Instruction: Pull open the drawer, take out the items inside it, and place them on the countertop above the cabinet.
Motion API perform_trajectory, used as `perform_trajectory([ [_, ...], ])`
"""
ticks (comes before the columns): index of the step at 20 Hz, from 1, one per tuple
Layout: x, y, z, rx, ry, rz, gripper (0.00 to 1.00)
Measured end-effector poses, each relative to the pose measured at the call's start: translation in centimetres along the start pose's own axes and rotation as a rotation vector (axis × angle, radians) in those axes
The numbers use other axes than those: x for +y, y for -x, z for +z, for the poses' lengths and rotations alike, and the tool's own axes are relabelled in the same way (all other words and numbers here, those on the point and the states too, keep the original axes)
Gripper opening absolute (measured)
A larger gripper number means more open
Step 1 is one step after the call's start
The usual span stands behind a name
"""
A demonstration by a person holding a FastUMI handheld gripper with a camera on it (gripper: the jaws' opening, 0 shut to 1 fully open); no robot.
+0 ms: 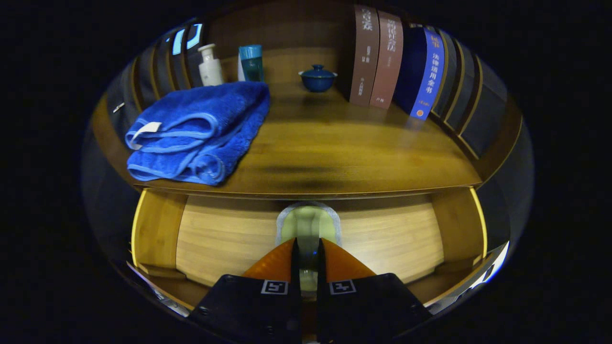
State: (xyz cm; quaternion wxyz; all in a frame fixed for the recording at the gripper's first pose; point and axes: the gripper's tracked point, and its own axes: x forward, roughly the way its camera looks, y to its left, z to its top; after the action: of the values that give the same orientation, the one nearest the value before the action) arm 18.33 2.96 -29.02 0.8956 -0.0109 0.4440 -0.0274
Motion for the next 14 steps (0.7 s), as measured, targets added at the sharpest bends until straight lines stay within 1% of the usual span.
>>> perform_trajectory([
  [4,-0.1,4.5,1.6,-0.090,-0.009,0.018,0.16],
  [8,-0.3,7.3,3.9,-0.160,-0.009,0.039,0.17],
  [11,-0.3,7.4,6.5,-0.174,0.006,0.055,0.16],
  [14,-0.4,5.6,8.9,-0.170,0.023,0.057,0.17],
])
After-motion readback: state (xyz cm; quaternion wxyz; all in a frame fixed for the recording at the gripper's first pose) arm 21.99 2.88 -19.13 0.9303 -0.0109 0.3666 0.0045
